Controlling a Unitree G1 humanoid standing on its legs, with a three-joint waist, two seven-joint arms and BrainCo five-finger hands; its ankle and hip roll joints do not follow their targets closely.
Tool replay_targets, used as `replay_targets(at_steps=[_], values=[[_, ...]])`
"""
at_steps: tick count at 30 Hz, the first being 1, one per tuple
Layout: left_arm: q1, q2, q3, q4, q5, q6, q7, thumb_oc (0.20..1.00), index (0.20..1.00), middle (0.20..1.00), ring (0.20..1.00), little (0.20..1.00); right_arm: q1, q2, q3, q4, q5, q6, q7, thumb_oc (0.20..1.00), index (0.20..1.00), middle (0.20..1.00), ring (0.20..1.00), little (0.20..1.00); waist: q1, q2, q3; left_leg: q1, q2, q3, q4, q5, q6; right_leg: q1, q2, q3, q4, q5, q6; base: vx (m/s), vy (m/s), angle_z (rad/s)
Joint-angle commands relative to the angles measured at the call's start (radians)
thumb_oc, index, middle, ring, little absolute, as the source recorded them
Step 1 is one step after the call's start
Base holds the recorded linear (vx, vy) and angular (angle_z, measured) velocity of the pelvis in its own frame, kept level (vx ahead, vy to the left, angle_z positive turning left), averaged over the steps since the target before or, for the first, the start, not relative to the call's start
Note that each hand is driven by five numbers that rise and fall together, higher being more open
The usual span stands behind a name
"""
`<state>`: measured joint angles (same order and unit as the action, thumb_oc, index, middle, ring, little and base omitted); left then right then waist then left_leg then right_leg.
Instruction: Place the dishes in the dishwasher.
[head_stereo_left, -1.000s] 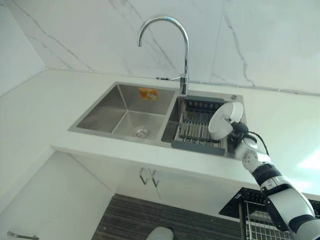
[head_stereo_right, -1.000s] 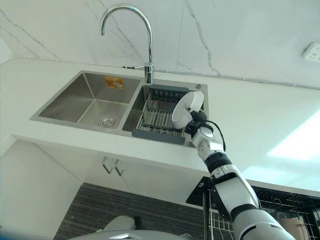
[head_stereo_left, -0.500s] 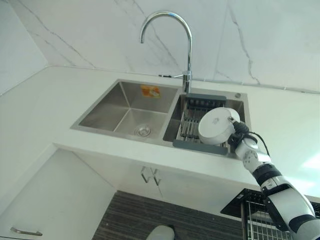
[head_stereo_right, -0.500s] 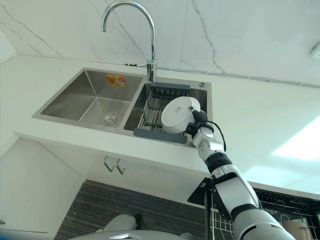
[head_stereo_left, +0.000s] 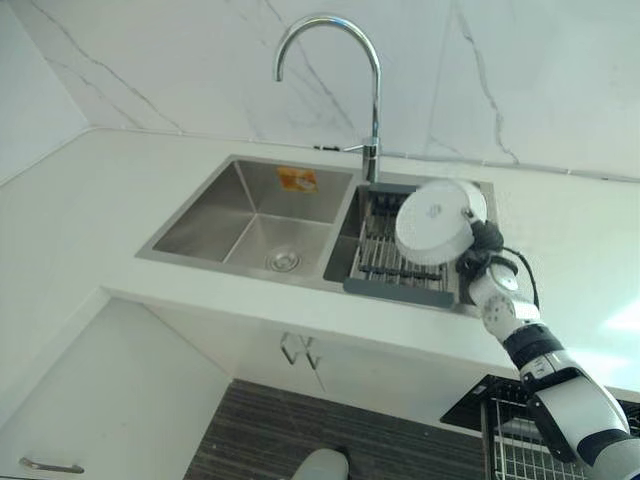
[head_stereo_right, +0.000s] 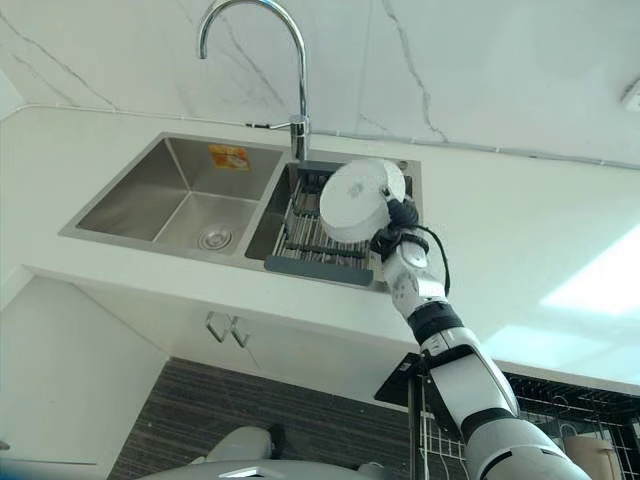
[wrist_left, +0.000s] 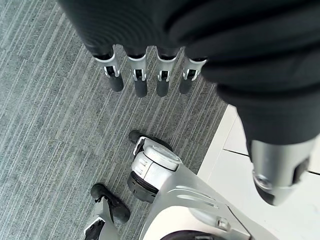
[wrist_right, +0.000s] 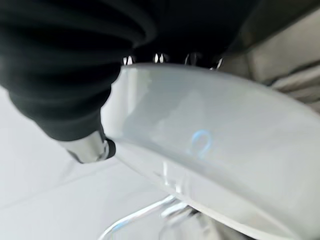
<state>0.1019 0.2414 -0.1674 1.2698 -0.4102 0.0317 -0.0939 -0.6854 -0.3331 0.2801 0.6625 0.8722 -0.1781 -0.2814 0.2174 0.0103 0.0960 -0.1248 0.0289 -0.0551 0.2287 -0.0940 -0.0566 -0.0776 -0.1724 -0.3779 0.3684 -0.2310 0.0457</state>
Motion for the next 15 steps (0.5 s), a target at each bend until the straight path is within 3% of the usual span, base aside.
replay_targets(at_steps=[1,7,15], values=[[-0.014,0.028,-0.018,0.034,0.000,-0.011,0.001,1.000,1.000,1.000,1.000,1.000,-0.100,0.007,-0.031,-0.097,-0.011,-0.114,-0.012,0.200,0.200,0.200,0.200,0.200,0.005,-0.016,-0.021,-0.005,0.029,0.067,0.071,-0.084,-0.016,0.044,-0.041,0.013,-0.068,0.054,0.073,-0.02,0.000,-0.04],[-0.011,0.024,-0.011,0.036,0.004,-0.018,0.005,1.000,1.000,1.000,1.000,1.000,-0.104,-0.014,-0.032,-0.205,-0.037,-0.141,-0.020,0.200,0.200,0.200,0.200,0.200,-0.013,-0.022,-0.024,0.002,0.032,0.083,0.071,-0.089,-0.015,0.040,-0.035,0.032,-0.068,0.056,0.074,-0.03,-0.004,-0.05],[-0.036,0.012,-0.001,0.019,-0.006,-0.013,0.015,1.000,1.000,1.000,1.000,1.000,-0.085,-0.036,-0.022,-0.384,-0.083,-0.125,-0.057,0.200,0.200,0.200,0.200,0.200,-0.054,-0.031,-0.030,0.014,0.037,0.108,0.071,-0.097,-0.008,0.028,-0.023,0.071,-0.068,0.063,0.072,-0.06,-0.008,-0.16]])
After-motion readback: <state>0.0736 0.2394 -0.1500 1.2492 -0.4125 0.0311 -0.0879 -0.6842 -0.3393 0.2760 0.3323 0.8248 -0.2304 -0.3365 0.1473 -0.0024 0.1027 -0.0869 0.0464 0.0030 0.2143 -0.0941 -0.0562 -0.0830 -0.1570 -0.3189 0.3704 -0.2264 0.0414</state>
